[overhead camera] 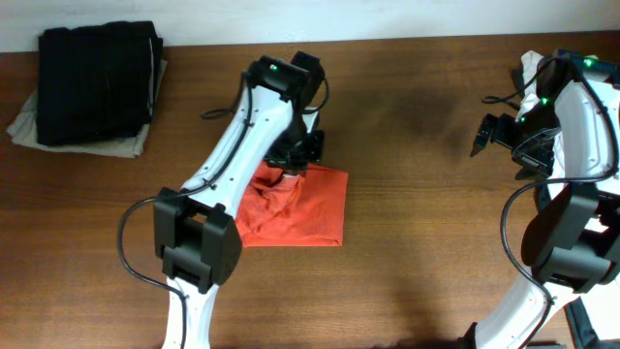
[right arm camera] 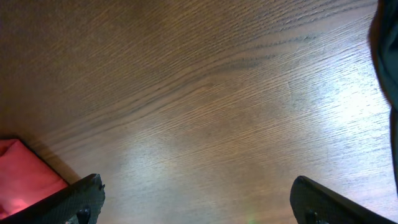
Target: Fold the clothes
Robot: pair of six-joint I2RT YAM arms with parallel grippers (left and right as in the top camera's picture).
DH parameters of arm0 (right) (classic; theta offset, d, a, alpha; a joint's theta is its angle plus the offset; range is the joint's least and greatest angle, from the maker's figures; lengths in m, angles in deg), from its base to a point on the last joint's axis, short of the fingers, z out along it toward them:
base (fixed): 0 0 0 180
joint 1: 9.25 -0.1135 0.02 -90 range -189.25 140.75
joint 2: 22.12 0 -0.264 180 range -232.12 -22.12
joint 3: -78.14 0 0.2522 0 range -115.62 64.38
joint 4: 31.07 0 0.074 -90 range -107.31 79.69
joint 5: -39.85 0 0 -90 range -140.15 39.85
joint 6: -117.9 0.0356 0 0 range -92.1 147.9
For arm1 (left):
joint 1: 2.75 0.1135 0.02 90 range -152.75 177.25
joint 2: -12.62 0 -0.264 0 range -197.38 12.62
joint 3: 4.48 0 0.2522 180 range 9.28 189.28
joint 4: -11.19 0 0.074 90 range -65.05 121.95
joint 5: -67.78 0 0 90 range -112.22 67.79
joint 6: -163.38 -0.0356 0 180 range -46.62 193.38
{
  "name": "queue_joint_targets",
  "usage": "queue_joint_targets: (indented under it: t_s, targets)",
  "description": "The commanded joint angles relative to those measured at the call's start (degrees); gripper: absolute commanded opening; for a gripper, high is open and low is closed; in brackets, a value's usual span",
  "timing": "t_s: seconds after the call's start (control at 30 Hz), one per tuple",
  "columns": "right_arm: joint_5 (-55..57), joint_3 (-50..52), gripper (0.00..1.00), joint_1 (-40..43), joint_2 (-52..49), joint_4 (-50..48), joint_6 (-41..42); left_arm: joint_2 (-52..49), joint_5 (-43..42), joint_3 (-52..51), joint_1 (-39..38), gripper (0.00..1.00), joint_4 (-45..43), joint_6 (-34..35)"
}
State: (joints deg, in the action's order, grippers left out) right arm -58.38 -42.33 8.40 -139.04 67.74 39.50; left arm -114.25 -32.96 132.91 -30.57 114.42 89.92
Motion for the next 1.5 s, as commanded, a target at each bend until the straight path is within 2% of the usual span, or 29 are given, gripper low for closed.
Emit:
queue_joint_targets:
  t_s: [0.0,0.07,0.13,0.17,0.2,0.37,0.4,0.47,0.53,0.6,0.7,0.77,0.83,1.07,1.17,1.2,1.27,1.3,1.4,1.43,1.47]
  targets:
    - [-0.1,-0.6,0.99,0.0,1.9,0.0,-0.2,1.2,-1.5,-2.3,-3.6,0.02,-2.8,0.6]
    - [-0.1,-0.6,0.99,0.0,1.9,0.0,-0.2,1.2,-1.6,-5.1,-5.0,0.06,-5.5,0.7]
    - [-0.1,-0.6,0.99,0.0,1.9,0.0,-0.2,1.2,-1.6,-7.4,-5.8,0.16,-7.5,0.8]
    - [-0.1,-0.6,0.99,0.0,1.9,0.0,-0.2,1.2,-1.6,-9.2,-6.3,0.4,-9.2,0.8]
    - [-0.1,-0.6,0.99,0.0,1.9,0.0,-0.2,1.2,-1.6,-10.3,-6.7,0.46,-10.3,0.8]
    - [-0.1,-0.6,0.99,0.0,1.9,0.0,-0.2,1.2,-4.7,-10.1,-7.9,0.43,-12.3,-2.3]
    - [-0.1,-0.6,0.99,0.0,1.9,0.0,-0.2,1.7,-3.2,-7.9,-7.3,0.41,-10.5,-3.8]
    - [-0.1,-0.6,0.99,0.0,1.9,0.0,-0.2,3.6,4.0,-1.4,-4.8,0.41,-6.1,-3.8]
    - [-0.1,-0.6,0.99,0.0,1.9,0.0,-0.2,5.4,8.1,3.9,-1.5,0.48,-3.2,-3.7]
    - [-0.1,-0.6,0.99,0.0,1.9,0.0,-0.2,5.8,9.1,5.8,2.6,0.5,-0.8,-2.8]
    - [-0.1,-0.6,0.99,0.0,1.9,0.0,-0.2,4.9,5.6,1.6,7.7,0.55,0.6,-2.5]
    - [-0.1,-0.6,0.99,0.0,1.9,0.0,-0.2,4.7,2.6,-3.6,7.8,0.57,-3.1,-3.8]
    - [-0.1,-0.6,0.99,0.0,1.9,0.0,-0.2,4.7,-5.2,-8.7,7.7,0.61,-9.6,-5.9]
    - [-0.1,-0.6,0.99,0.0,1.9,0.0,-0.2,4.5,-4.3,-11.4,6.4,0.64,-14.5,-5.9]
    - [-0.1,-0.6,0.99,0.0,1.9,0.0,-0.2,3.3,-4.5,-13.9,6.4,0.63,-15.8,-5.9]
    - [-0.1,-0.6,0.99,0.0,1.9,0.0,-0.2,2.8,-4.5,-14.0,6.4,0.6,-15.8,-5.9]
    - [-0.1,-0.6,0.99,0.0,1.9,0.0,-0.2,1.7,-4.5,-14.0,6.3,0.45,-16.7,-5.9]
    - [-0.1,-0.6,0.99,0.0,1.9,0.0,-0.2,1.7,-4.5,-14.0,6.1,0.44,-17.1,-5.9]
    - [-0.1,-0.6,0.99,0.0,1.9,0.0,-0.2,1.7,-4.5,-14.0,4.9,0.27,-18.5,-5.9]
    - [-0.1,-0.6,0.99,0.0,1.9,0.0,-0.2,1.7,-4.5,-14.0,4.2,0.08,-18.9,-5.9]
    - [-0.1,-0.6,0.99,0.0,1.9,0.0,-0.2,1.7,-4.5,-14.0,3.8,0.01,-19.6,-5.9]
